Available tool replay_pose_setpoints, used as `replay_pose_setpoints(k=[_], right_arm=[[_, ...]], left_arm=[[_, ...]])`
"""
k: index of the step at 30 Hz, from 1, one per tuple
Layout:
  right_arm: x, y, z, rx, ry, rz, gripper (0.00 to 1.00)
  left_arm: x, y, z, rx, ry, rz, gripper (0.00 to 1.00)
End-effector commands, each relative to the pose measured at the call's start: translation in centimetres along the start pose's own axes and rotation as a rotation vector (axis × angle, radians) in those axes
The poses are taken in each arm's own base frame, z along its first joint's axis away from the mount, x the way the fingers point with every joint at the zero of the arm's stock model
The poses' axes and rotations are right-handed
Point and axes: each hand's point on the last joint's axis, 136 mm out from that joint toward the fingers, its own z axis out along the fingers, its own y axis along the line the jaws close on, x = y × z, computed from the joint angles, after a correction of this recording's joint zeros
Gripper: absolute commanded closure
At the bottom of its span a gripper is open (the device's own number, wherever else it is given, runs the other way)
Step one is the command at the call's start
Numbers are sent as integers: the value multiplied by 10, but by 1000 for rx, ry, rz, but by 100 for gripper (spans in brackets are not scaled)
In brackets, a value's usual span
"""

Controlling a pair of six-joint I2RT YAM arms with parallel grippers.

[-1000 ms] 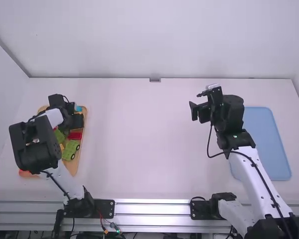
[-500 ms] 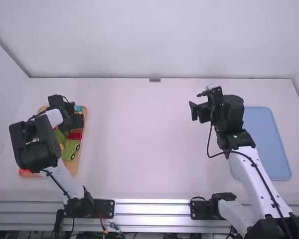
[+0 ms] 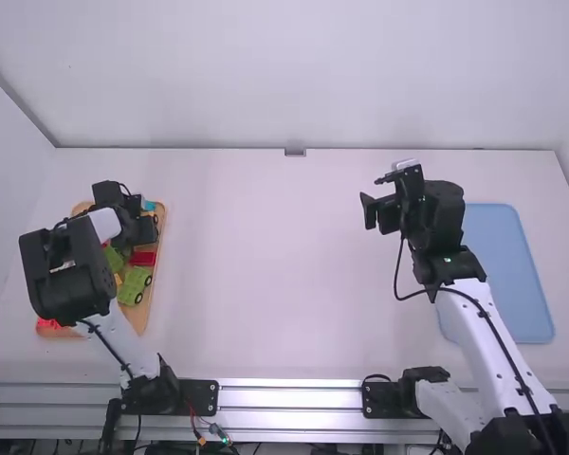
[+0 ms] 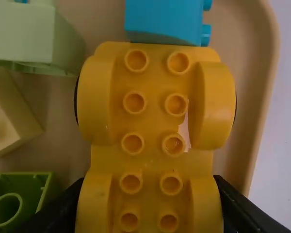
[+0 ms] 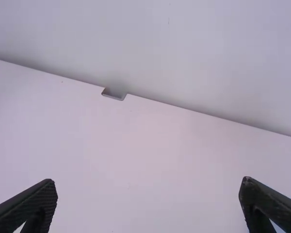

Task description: Assemble lego blocks to make yellow taxi

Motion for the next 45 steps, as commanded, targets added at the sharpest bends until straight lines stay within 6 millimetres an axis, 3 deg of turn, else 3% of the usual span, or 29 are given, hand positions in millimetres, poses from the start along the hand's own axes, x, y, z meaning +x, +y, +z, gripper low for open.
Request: replay_pose_setpoints(k=[1, 7, 10, 13, 15, 20, 23, 24, 28, 31, 35, 45], right_arm=[[-18, -2, -3, 2, -37, 0, 1], [-17, -1, -3, -1, -33, -1, 1], [-14, -1, -3, -2, -21, 2, 1], [-13, -1, -3, -3, -14, 4, 1], [-13, -1, -3, -3, -14, 3, 1], [-12, -1, -3, -4, -13, 4, 1], [-12, 0, -3, -5, -11, 4, 1], [-12, 0, -3, -5, -11, 4, 1], [-12, 2, -4, -16, -11, 5, 1], [-14, 9, -6, -56, -23, 3, 1], [-18, 14, -8, -81, -37, 0, 1], [-23, 14, -23, -75, -51, -10, 1]], left_arm=[[9, -1, 2, 11, 29, -31, 66], [-1, -15, -29, 28, 21, 39, 71], [-8, -38, -50, 56, -5, 155, 78], [-7, -87, -68, 167, -22, 385, 83], [-2, -108, -74, 209, -15, 485, 83], [33, -195, -90, 336, 40, 911, 75], [53, -240, -95, 378, 33, 1118, 77], [67, -264, -100, 415, 24, 1251, 80], [104, -313, -109, 488, 2, 1523, 83], [124, -342, -110, 521, -17, 1614, 83], [138, -354, -98, 530, 4, 1647, 84], [152, -346, -76, 541, 73, 1635, 91]])
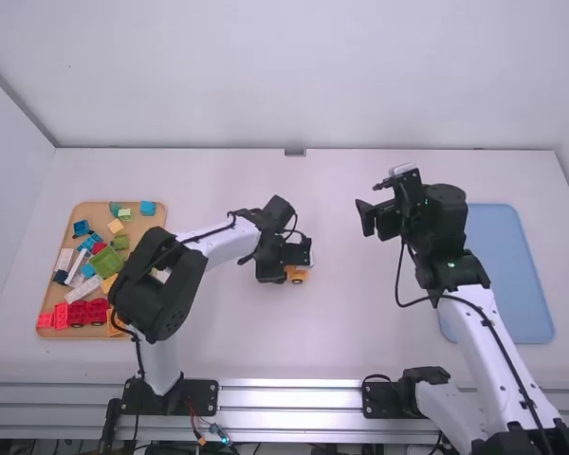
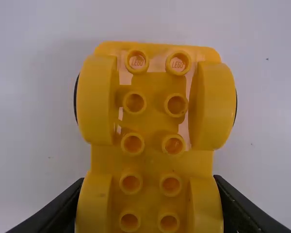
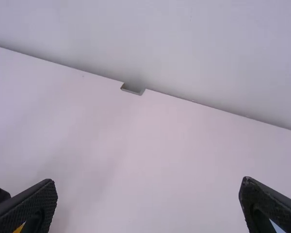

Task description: Assemble lego blocks to make yellow taxi

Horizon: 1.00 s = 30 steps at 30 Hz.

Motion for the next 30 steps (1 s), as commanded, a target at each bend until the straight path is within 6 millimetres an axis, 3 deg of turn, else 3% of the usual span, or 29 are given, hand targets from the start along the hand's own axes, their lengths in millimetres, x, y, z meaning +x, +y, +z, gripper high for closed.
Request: replay_pose_setpoints(k=[1, 4, 6, 9, 11, 12, 18, 23, 28, 30], right_arm=[[-24, 0, -13, 2, -59, -16, 1], [-27, 4, -15, -3, -68, -22, 1], [-27, 4, -16, -5, -70, -23, 1], [-28, 4, -16, -5, -71, -23, 1], [-27, 6, -15, -9, -70, -25, 1], [-28, 7, -15, -12, -70, -26, 1], [-30, 8, -16, -13, -81, -30, 1], [-30, 8, -15, -14, -80, -29, 1], [-30, 9, -15, -17, -81, -31, 1], [-30, 11, -15, -22, -80, -33, 1]], left_arm=[[1, -3, 4, 3, -5, 17, 91], [2, -2, 9, -12, -18, 20, 90], [4, -2, 12, -19, -20, 18, 83], [4, -1, 13, -27, -23, 20, 48], [5, 1, 11, -33, -20, 16, 35], [3, 2, 9, -38, -16, 19, 1], [-10, 9, -19, -37, -34, 14, 1], [-6, 30, -61, -99, -87, -65, 1], [33, 82, -118, -281, -179, -437, 1], [70, 110, -149, -391, -226, -695, 1]])
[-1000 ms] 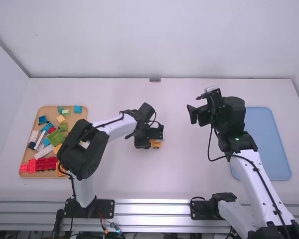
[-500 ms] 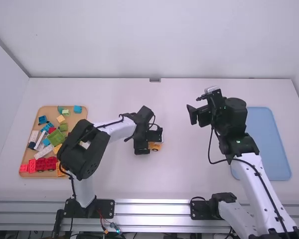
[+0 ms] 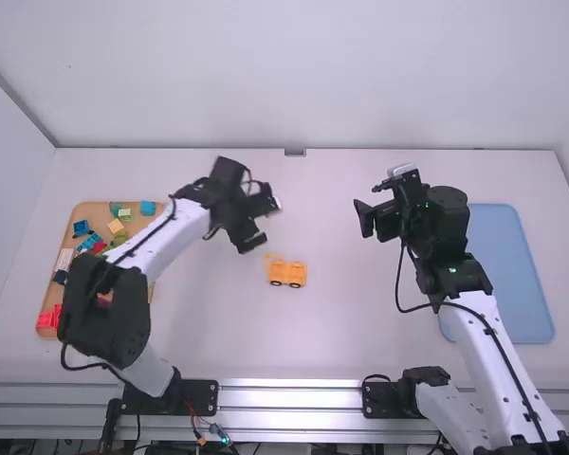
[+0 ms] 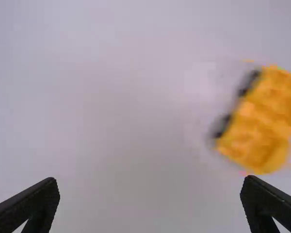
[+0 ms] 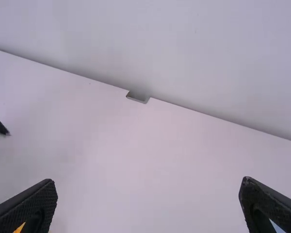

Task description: Assemble lego blocks to make yellow taxi

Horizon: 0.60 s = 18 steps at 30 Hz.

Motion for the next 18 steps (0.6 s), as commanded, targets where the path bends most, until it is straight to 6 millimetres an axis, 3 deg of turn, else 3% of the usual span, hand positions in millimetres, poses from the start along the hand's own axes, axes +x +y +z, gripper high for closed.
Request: replay_pose_setpoints(k=[1, 3, 4, 7, 8, 11, 18], right_arm=[[-22, 2, -7, -4, -51, -13, 1], [-22, 1, -7, -3, -51, -13, 1], [-22, 1, -7, -2, -51, -13, 1], [-23, 1, -7, -2, -55, -13, 1], [-23, 1, -7, -2, -56, -14, 1], [-25, 1, -7, -1, -64, -16, 1], [-27, 4, -7, -9, -70, -21, 1]], left_arm=[[17, 55, -35, -149, -45, -354, 1], [48, 101, -58, -298, -59, -602, 1], [54, 107, -62, -324, -57, -642, 1], [133, 160, -99, -593, -31, -1096, 1], [140, 162, -102, -613, -31, -1136, 1], [193, 175, -124, -685, -47, -1399, 1], [256, 174, -143, -631, 49, -1579, 1]])
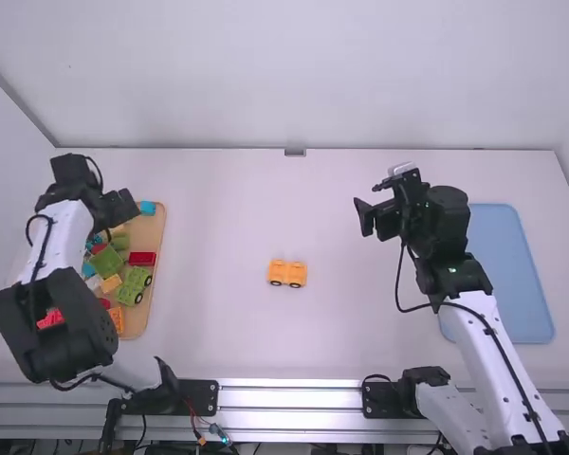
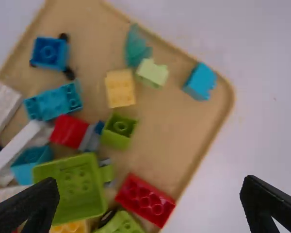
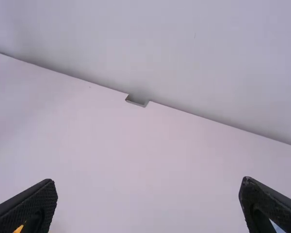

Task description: Assemble lego blocks to make yellow taxi

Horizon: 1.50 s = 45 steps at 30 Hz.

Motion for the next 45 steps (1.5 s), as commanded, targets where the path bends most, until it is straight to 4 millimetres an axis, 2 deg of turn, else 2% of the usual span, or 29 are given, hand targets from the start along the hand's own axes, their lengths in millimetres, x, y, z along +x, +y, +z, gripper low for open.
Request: replay_pose_setpoints(k=[1, 6, 8, 10, 12, 15, 18, 20, 27, 37, 45], right_arm=[[-23, 2, -7, -5, -54, -16, 1], [-23, 2, -7, -6, -54, -16, 1], [-23, 2, -7, -6, -55, -16, 1], [-23, 2, -7, -5, -55, -16, 1], [-23, 2, -7, -6, -55, -17, 1], [-23, 2, -7, -5, -55, -16, 1], [-23, 2, -7, -5, -54, -16, 1], [-23, 2, -7, -5, -54, -16, 1], [-22, 3, -7, -6, -50, -15, 1], [-22, 2, -7, -6, -50, -14, 1], [-22, 2, -7, -6, -49, -14, 1]], left_arm=[[-21, 7, 1, 24, -1, -70, 1], [-27, 18, 15, 3, 78, -98, 1], [-33, 17, 26, -4, 111, -97, 5], [-35, 16, 33, -3, 130, -89, 6], [-34, 16, 41, -8, 162, -89, 6], [-30, 15, 59, -20, 216, -91, 16], [-27, 16, 72, -25, 238, -90, 17], [-23, 17, 82, -29, 254, -94, 22], [-14, 21, 107, -61, 274, -87, 23], [-11, 22, 133, -57, 276, -90, 32], [-10, 20, 143, -53, 264, -86, 38]])
